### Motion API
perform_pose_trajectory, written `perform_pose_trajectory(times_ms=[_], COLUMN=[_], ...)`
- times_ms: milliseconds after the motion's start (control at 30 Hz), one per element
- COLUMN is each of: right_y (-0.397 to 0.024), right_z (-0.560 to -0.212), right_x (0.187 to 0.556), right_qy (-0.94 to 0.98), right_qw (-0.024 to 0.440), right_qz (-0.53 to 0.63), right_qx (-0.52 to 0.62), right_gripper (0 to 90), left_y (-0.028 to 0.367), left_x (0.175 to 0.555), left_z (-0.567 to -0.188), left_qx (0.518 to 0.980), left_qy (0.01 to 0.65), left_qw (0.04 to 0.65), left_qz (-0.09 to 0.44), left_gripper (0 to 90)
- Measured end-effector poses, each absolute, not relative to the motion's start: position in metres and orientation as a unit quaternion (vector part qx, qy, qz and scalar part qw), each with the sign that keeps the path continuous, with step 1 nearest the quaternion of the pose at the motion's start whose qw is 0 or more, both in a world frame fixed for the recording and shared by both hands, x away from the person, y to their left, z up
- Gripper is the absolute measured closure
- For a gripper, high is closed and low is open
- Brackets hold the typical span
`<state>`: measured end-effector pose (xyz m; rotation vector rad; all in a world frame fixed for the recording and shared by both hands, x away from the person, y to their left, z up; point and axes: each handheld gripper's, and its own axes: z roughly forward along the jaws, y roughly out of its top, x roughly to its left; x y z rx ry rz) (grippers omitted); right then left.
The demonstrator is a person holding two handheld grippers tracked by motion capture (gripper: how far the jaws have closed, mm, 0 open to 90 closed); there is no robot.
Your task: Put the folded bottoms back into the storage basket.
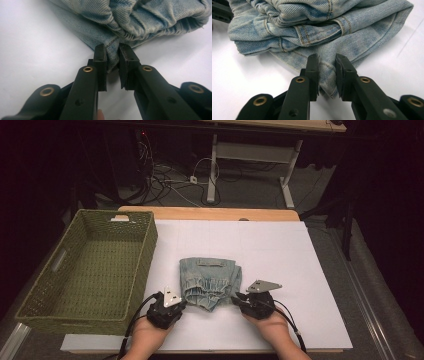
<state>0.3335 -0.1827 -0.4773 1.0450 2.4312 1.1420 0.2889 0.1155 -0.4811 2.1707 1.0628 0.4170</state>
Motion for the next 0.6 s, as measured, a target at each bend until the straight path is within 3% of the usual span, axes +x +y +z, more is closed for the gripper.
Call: perform_pose_trajectory(times_ms=[400,500,600], right_y=[-0.199,-0.198,-0.204], right_z=[-0.473,-0.473,-0.471], right_x=[0.283,0.277,0.282], right_qy=[0.849,0.847,0.833], right_qw=[0.112,0.121,0.101], right_qz=[0.388,0.389,0.417], right_qx=[0.339,0.341,0.350], right_gripper=[73.8,69.4,56.2], left_y=[0.110,0.113,0.119], left_x=[0.242,0.245,0.246], left_z=[-0.475,-0.473,-0.469], left_qx=[0.857,0.852,0.843], left_qy=[0.378,0.383,0.384], left_qw=[0.328,0.336,0.354], left_qz=[0.125,0.120,0.126], left_gripper=[75.8,72.2,60.3])
